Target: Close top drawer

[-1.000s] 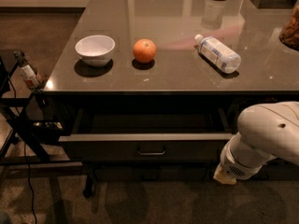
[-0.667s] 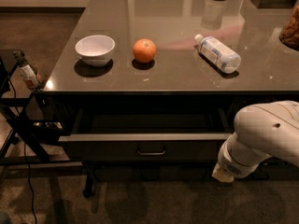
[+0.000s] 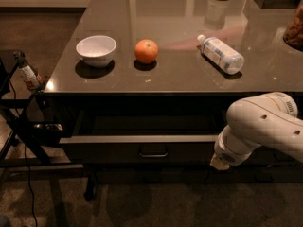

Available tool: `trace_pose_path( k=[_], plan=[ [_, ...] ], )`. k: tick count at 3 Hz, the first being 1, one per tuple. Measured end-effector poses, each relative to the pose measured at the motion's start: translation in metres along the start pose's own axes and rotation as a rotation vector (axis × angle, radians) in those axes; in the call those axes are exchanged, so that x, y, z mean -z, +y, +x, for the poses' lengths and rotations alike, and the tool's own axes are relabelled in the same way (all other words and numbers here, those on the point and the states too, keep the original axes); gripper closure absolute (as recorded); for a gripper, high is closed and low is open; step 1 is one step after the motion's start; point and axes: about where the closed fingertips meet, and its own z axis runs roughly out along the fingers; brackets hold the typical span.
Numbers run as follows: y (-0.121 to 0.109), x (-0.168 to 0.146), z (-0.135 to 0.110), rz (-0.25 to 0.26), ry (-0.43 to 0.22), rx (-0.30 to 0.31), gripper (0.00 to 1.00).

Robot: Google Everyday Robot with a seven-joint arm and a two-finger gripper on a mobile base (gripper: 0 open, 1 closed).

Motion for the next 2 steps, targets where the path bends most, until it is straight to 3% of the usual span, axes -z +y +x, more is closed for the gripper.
trace_pose_path(
  k=[2],
  plan=[
    [-0.0254, -0.0109, -0.013, 0.039, 0.006, 0.009, 1.0]
  ],
)
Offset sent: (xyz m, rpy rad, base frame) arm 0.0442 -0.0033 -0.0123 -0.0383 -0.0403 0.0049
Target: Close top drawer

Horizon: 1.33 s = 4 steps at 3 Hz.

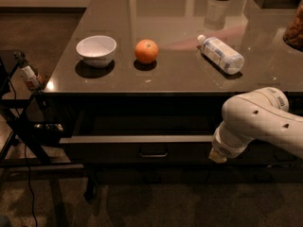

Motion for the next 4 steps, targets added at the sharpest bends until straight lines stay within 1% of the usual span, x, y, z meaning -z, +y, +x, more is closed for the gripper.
trace_pose_path(
  k=[1, 2, 3, 4],
  plan=[
    [-0.0097, -0.0043, -0.0083, 0.012, 0.002, 0.015, 1.0],
    [-0.0099, -0.0044, -0.0085, 0.013, 0.002, 0.016, 0.82],
    [-0.0099, -0.0044, -0.0085, 0.013, 0.002, 0.016, 0.6],
    [-0.0099, -0.0044, -0.0085, 0.013, 0.002, 0.016, 0.35]
  ],
)
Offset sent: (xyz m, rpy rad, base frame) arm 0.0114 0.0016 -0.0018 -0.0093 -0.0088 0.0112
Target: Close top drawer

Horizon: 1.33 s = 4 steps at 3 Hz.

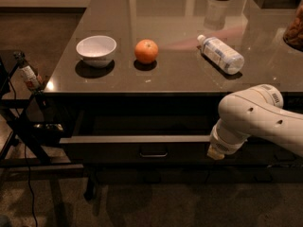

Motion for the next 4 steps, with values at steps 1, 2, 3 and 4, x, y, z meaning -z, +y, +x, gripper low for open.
trace_pose_path(
  k=[1, 2, 3, 4],
  plan=[
    [0.0, 0.0, 0.0, 0.0, 0.0, 0.0, 0.11],
    [0.0, 0.0, 0.0, 0.0, 0.0, 0.0, 0.0],
    [0.0, 0.0, 0.0, 0.0, 0.0, 0.0, 0.0],
    [0.0, 0.0001, 0.0, 0.0, 0.0, 0.0, 0.18]
  ],
)
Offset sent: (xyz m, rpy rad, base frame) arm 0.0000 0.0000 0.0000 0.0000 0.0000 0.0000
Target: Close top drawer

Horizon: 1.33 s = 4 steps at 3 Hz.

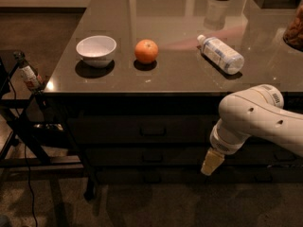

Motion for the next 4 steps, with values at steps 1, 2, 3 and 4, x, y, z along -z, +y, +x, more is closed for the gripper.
trace_pose_path(
  k=[1, 2, 3, 4],
  plan=[
    [0.0, 0.0, 0.0, 0.0, 0.0, 0.0, 0.42],
    [0.0, 0.0, 0.0, 0.0, 0.0, 0.0, 0.64],
    [-0.005, -0.003, -0.003, 0.013, 0.003, -0.004, 0.88],
    [-0.016, -0.01, -0.01, 0.036, 0.004, -0.009, 1.0]
  ],
)
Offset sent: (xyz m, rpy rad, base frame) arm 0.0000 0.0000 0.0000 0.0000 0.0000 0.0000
